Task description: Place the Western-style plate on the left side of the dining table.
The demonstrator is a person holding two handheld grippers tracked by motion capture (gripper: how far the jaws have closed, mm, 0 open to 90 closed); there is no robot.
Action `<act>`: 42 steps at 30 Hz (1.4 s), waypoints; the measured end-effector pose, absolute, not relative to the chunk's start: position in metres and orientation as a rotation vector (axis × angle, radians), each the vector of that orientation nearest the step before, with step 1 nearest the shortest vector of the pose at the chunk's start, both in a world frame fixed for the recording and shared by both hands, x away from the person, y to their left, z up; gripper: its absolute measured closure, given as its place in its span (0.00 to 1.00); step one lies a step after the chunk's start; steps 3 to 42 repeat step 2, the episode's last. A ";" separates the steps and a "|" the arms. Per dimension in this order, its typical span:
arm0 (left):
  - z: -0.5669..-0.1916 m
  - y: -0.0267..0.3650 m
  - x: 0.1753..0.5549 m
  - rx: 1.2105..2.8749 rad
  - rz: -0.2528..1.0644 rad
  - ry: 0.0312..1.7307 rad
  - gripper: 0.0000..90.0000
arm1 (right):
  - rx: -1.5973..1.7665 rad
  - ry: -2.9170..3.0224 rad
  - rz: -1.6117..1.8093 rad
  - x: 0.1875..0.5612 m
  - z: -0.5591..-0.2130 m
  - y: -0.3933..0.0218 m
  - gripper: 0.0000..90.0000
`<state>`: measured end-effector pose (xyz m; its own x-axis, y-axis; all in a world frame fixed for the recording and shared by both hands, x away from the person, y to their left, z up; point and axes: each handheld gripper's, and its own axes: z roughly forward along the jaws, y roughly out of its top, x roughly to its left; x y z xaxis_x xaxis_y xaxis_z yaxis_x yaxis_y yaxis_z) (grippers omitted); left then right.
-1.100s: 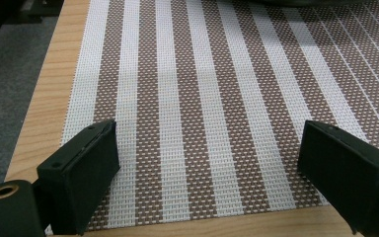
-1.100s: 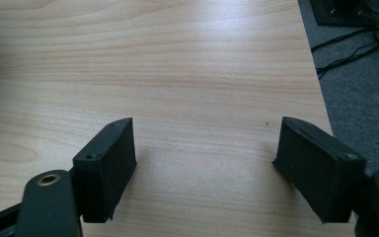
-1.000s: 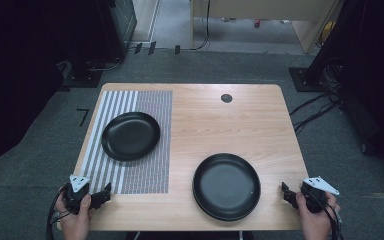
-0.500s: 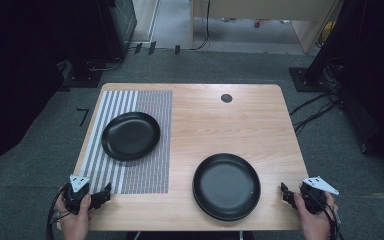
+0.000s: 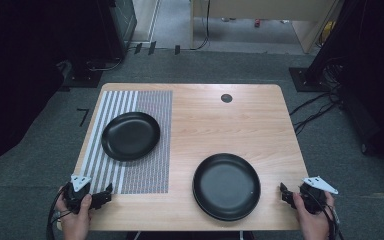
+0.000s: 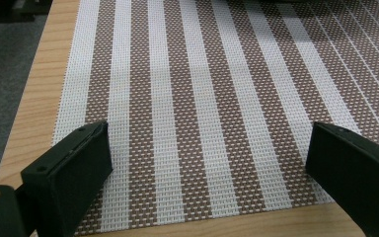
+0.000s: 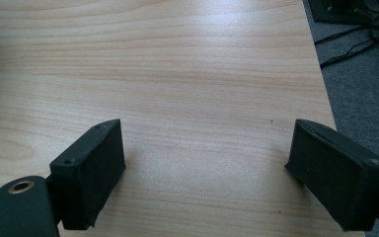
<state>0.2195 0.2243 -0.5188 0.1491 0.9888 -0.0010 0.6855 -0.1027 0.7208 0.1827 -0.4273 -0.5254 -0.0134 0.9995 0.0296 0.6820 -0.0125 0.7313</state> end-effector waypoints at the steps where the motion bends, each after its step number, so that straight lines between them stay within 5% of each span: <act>1: -0.519 0.224 0.220 1.854 0.677 1.595 0.04 | 1.747 1.746 0.791 0.183 -0.525 -0.427 0.15; 42: -0.519 0.224 0.220 1.854 0.675 1.594 0.03 | 1.748 1.746 0.790 0.183 -0.525 -0.427 0.15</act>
